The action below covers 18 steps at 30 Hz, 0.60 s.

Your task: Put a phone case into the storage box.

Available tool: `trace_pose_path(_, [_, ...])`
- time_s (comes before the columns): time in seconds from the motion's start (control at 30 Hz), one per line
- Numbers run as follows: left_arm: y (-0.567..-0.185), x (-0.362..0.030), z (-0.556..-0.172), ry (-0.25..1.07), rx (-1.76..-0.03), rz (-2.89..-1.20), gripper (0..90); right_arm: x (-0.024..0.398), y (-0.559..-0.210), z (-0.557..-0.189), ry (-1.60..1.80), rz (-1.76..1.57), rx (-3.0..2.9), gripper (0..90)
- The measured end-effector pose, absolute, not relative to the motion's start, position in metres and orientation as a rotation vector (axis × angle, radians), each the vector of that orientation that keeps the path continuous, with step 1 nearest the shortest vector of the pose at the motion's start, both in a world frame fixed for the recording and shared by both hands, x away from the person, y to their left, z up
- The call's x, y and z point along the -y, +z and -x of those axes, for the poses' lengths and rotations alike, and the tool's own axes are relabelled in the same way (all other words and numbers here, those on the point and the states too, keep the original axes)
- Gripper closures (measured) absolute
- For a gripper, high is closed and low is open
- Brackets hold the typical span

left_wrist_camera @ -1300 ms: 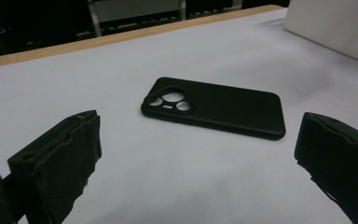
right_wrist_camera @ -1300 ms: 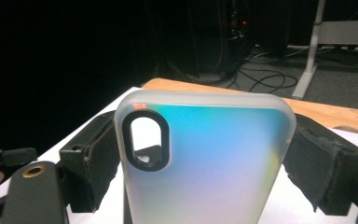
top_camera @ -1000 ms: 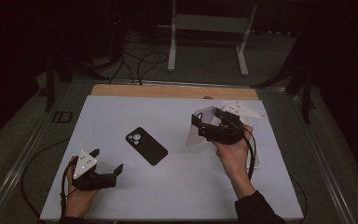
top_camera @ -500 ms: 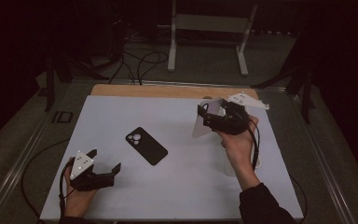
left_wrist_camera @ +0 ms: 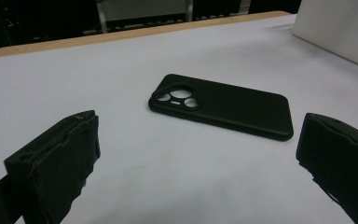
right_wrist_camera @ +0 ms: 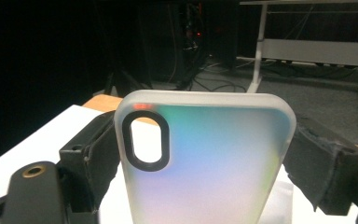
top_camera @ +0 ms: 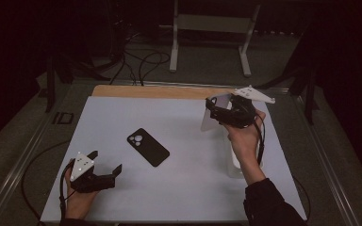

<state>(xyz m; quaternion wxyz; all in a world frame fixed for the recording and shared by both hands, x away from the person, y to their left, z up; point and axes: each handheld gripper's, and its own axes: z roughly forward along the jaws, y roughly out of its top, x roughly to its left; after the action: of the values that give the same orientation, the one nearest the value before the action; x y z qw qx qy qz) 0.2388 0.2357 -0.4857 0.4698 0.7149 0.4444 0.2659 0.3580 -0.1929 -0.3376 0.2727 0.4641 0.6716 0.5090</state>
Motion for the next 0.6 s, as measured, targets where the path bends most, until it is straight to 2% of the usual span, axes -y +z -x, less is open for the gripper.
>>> trace_pose_path(0.6, [-0.485,-0.236,-0.239,0.656,-1.093,-1.744,0.1,0.217,-0.339,-0.376,1.301,-1.302,-1.74,16.9])
